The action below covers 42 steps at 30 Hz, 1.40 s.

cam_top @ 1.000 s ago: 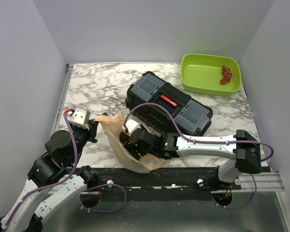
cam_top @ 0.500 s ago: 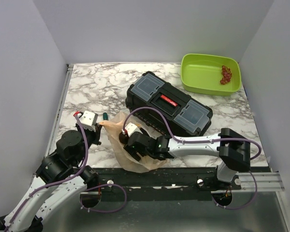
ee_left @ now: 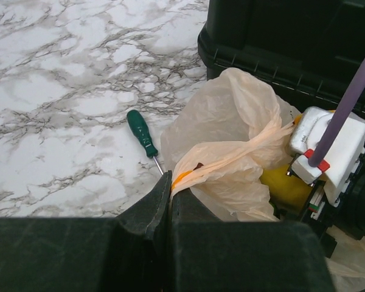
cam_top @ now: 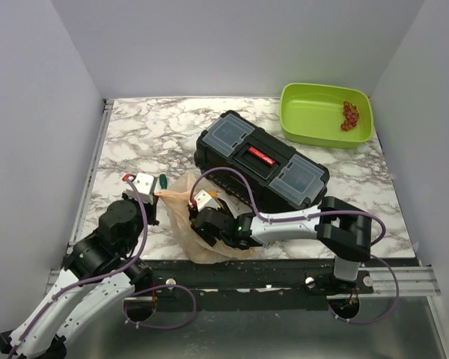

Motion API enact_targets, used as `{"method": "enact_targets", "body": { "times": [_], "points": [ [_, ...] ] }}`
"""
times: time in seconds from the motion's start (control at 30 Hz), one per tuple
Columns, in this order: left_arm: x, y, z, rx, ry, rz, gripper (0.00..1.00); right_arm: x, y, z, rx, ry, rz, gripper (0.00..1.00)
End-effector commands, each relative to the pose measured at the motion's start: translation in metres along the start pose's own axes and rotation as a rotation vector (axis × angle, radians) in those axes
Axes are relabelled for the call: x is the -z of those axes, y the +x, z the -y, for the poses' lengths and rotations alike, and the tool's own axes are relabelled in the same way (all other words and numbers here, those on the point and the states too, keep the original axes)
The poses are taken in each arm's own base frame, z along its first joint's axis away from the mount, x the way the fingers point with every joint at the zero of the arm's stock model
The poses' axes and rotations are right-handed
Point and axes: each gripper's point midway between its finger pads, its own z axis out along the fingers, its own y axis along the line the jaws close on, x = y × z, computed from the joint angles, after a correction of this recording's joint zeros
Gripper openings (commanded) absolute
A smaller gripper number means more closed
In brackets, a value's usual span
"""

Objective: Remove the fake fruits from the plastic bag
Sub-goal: Take out the fake fruit from the plastic bag.

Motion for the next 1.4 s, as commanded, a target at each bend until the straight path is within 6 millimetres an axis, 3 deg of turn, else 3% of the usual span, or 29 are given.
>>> {"method": "enact_targets", "body": {
  "times": [0.0,0.17,0.33,0.43,0.57,0.77,1.0,1.37],
  "points": [
    [-0.008,-0.001,-0.003,-0.001,-0.032,0.001,0.00,0.009,-0.020,0.011,-0.051,0.032,0.076,0.94],
    [-0.013,0.001,0.006,-0.010,0.006,-0.008,0.00,0.046,-0.064,-0.008,-0.108,-0.159,0.171,0.99],
    [-0.015,0.001,0.007,-0.015,0.008,-0.012,0.00,0.071,-0.088,-0.009,-0.154,-0.225,0.222,0.98],
    [-0.015,0.001,0.008,-0.017,0.011,-0.008,0.00,0.075,-0.091,-0.012,-0.170,-0.248,0.236,0.84],
    [-0.015,0.001,0.008,-0.017,0.011,-0.008,0.00,0.065,-0.088,-0.011,-0.185,-0.213,0.221,0.49],
    [-0.014,0.001,0.008,-0.014,0.014,0.000,0.00,0.040,-0.073,-0.005,-0.178,-0.102,0.162,0.40],
    [-0.014,0.000,0.009,-0.016,0.023,0.004,0.00,0.017,-0.059,0.002,-0.162,0.002,0.127,0.42],
    [-0.014,-0.001,0.010,-0.016,0.030,0.008,0.00,-0.008,-0.035,0.004,-0.116,0.076,0.080,0.66]
  ]
}}
